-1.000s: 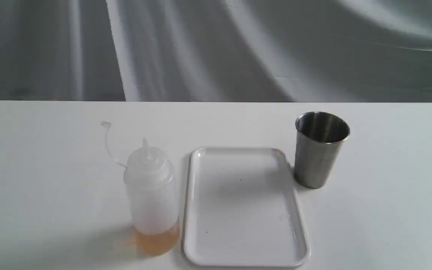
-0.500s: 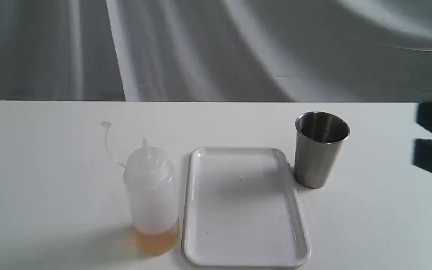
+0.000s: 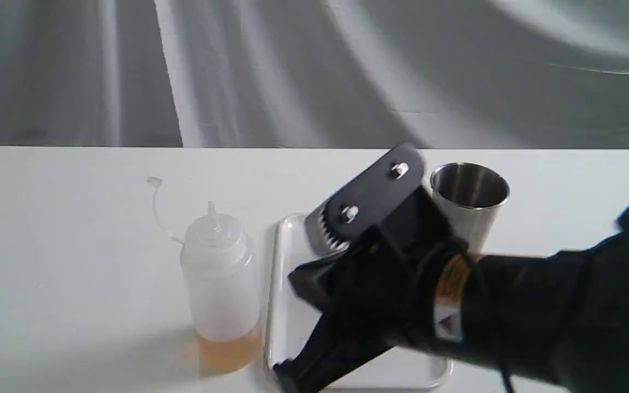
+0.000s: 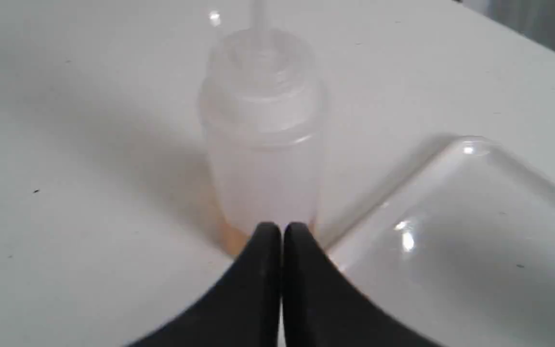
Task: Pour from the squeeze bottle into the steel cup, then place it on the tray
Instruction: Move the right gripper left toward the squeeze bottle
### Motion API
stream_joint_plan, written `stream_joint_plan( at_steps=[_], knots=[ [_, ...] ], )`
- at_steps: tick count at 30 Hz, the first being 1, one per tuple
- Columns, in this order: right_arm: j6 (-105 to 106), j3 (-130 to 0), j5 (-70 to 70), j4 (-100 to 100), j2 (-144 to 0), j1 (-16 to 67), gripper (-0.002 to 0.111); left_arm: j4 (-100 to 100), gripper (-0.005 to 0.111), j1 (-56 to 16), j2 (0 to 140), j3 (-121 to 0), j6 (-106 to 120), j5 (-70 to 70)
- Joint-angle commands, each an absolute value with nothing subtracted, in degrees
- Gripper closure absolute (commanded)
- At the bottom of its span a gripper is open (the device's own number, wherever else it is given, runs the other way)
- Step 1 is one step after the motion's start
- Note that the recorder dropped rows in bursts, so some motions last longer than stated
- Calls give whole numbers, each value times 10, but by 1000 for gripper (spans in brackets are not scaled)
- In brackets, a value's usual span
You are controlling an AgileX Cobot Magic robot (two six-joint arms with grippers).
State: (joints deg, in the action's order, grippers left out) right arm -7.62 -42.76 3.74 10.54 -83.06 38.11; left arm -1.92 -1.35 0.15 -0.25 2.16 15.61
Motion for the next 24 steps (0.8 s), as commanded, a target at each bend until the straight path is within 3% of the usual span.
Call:
stream_joint_plan(
  at_steps=[1, 4, 11, 24],
  knots=[
    [-73, -397, 171, 111, -892, 414, 108, -19, 107, -13, 0, 0, 20, 152],
    [-73, -381, 269, 111, -941, 429, 108, -19, 107, -13, 0, 0, 20, 152],
    [-67, -381, 280, 55, -1025, 434, 108, -19, 107, -13, 0, 0, 19, 152],
    [38, -381, 313, -44, -1026, 434, 108, -19, 107, -13, 0, 0, 19, 152]
  ],
)
